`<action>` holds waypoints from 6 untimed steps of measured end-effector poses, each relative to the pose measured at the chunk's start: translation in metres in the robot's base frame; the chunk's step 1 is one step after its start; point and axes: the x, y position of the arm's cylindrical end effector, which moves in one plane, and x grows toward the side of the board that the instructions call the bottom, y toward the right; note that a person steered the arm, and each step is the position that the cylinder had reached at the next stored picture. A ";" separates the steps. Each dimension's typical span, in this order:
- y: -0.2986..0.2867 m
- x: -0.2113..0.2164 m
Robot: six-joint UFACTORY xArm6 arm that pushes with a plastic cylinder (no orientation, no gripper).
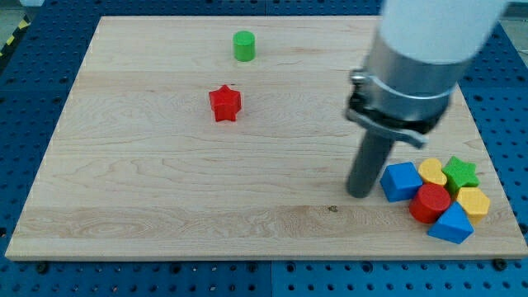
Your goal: Point at the red star
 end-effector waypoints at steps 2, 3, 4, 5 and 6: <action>-0.147 -0.030; -0.214 -0.078; -0.237 -0.136; -0.198 -0.167; -0.193 -0.163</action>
